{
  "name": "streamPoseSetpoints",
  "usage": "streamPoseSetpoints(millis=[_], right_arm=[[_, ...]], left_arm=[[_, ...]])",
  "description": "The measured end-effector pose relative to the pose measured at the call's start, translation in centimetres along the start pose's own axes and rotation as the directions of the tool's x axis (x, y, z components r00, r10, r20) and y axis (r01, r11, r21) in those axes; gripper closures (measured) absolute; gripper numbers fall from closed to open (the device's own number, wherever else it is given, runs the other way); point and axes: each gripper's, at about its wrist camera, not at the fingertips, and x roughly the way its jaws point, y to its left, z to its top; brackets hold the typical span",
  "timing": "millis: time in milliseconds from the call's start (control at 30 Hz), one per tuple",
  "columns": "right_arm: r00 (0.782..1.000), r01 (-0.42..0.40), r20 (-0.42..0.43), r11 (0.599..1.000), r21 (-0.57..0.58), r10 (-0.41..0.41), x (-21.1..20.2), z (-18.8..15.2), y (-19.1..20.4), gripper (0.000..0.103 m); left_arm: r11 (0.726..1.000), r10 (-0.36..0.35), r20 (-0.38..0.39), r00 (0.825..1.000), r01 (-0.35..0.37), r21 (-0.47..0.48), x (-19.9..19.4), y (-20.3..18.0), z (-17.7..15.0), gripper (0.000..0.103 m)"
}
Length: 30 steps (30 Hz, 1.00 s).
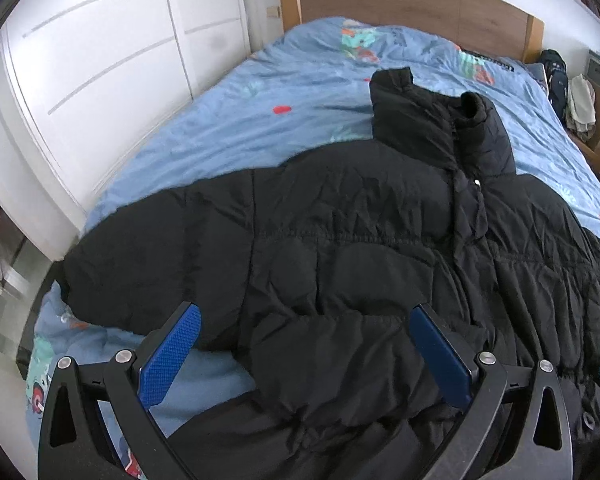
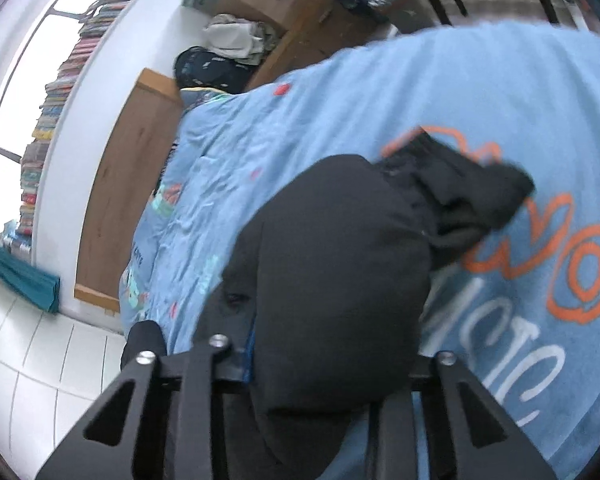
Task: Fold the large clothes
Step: 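Reach the right gripper to the jacket sleeve and close on it, then fold the held sleeve across the jacket body and open the right gripper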
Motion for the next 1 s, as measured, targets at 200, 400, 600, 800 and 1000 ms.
streamPoseSetpoints(millis=[200, 400, 600, 800, 1000], right_arm=[[0.998, -0.059, 0.008, 0.987, -0.152, 0.061, -2.0, 0.1, 7.8, 0.079], [0.989, -0.147, -0.04, 0.95, -0.277, 0.141, -2.7, -2.3, 16.2, 0.079], [0.964, -0.262, -0.13, 0.902, -0.342, 0.231, -2.5, -7.0, 23.5, 0.079], [0.93, -0.348, -0.262, 0.846, -0.405, 0.257, -1.1, -14.2, 29.6, 0.084], [0.89, -0.401, -0.399, 0.797, -0.451, 0.221, 0.4, -22.5, 32.1, 0.089]], left_arm=[[0.999, -0.02, 0.003, 1.0, 0.02, -0.025, -1.5, 2.0, 0.3, 0.001], [0.999, -0.023, 0.022, 0.999, 0.024, -0.04, -3.4, 4.5, 0.8, 0.001], [0.996, -0.012, 0.028, 1.0, 0.014, -0.088, -4.8, 9.0, 1.3, 0.001], [0.991, 0.034, 0.04, 0.999, -0.029, -0.128, -6.0, 13.8, 1.1, 0.001], [0.985, 0.065, 0.038, 0.997, -0.058, -0.16, -6.7, 17.8, 0.2, 0.001]])
